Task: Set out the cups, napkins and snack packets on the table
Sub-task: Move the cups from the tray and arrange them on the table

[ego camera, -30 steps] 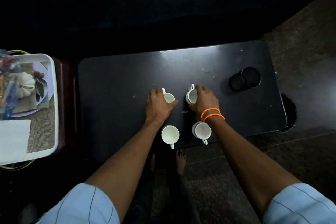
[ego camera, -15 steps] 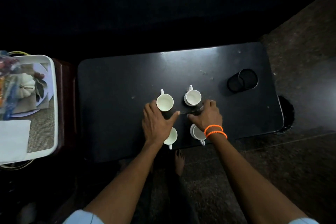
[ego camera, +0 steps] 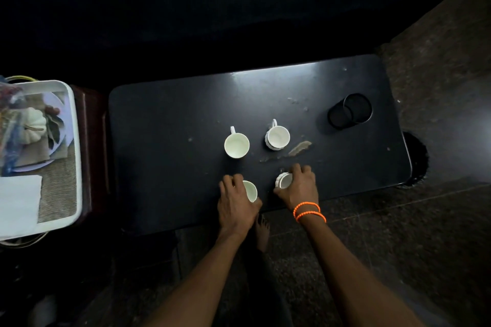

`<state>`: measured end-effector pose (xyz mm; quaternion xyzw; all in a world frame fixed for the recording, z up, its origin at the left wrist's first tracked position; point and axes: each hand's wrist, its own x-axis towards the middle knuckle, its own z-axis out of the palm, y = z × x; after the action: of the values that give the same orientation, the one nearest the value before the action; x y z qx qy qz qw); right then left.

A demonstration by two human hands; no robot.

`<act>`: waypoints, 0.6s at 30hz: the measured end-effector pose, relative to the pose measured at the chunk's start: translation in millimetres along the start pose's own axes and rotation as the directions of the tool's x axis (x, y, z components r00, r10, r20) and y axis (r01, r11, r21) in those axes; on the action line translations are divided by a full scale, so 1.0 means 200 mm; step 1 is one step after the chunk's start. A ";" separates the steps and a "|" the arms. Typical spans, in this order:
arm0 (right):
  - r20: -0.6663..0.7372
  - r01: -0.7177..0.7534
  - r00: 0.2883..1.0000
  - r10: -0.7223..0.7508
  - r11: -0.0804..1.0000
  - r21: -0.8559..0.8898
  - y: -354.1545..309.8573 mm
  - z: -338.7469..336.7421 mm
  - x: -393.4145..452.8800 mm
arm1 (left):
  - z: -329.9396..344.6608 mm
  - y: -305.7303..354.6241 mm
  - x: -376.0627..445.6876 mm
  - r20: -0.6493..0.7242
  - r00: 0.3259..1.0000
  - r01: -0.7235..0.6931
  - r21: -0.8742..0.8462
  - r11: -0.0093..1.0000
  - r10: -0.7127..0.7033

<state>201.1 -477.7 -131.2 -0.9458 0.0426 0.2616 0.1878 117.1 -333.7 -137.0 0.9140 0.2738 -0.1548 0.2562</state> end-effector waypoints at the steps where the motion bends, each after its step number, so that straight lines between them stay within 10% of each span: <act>1: -0.004 -0.006 1.000 0.006 1.000 0.002 0.00 0.00 0.00 | 0.00 0.00 0.00 0.000 1.000 -0.001 -0.002 1.000 0.001; 18: -0.207 0.124 0.973 -0.101 0.987 0.101 -0.25 -0.17 0.33 | -0.18 0.04 0.31 -0.120 0.990 0.029 -0.329 0.944 -0.072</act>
<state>282.2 -442.2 -121.1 -0.9560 0.0222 0.1509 0.2505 177.2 -293.5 -131.8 0.8598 0.3350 -0.0539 0.3816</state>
